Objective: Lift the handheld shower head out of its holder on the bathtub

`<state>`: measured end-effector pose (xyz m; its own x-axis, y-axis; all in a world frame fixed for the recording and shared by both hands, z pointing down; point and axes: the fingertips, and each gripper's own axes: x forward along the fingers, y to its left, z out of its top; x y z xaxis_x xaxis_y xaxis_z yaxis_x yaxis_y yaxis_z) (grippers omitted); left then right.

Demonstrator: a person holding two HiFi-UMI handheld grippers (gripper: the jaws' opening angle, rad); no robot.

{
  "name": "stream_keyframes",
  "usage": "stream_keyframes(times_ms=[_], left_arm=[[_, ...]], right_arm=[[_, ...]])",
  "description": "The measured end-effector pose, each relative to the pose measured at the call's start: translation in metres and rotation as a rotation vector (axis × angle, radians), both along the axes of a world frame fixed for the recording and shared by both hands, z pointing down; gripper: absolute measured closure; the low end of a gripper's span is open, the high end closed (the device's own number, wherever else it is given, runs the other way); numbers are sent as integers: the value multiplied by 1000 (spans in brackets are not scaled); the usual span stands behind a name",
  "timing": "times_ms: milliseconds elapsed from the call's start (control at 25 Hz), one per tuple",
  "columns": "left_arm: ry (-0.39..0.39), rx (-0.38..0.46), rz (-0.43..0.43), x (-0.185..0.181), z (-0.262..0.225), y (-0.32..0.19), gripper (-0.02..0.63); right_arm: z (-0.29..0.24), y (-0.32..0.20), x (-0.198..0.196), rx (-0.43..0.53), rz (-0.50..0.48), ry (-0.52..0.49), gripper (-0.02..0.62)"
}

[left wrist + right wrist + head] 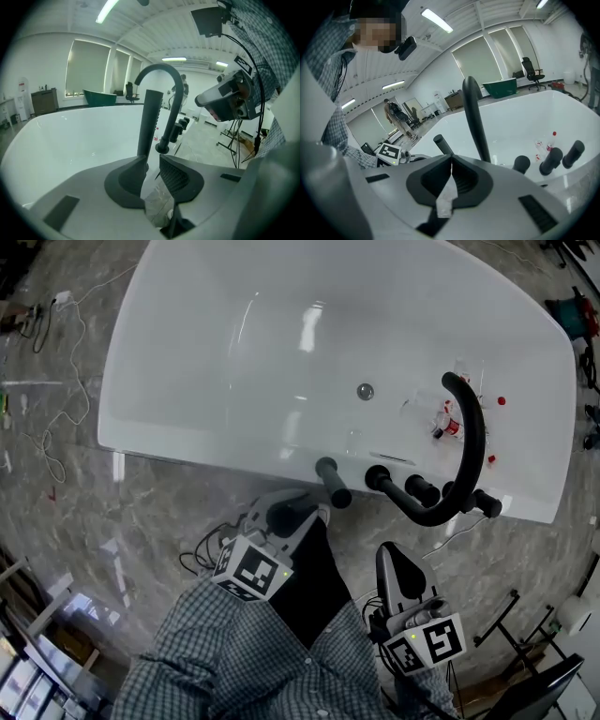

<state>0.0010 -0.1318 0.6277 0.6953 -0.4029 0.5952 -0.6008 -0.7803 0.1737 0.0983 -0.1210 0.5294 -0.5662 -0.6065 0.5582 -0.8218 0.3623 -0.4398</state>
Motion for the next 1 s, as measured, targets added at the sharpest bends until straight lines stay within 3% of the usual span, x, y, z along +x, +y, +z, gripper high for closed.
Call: stream_keyframes(times_ms=[360,600,1000], left_arm=[[-42,28,15,3,37,-18,472],[-68,49,57,14,59,-23,469],[-58,86,42,31,70,-38,469]], right_arm=[[20,1,-1,-13,-31,-4,577],[34,2,6,-21,4,-2,577],[52,10,24,-45,49,-5,577]])
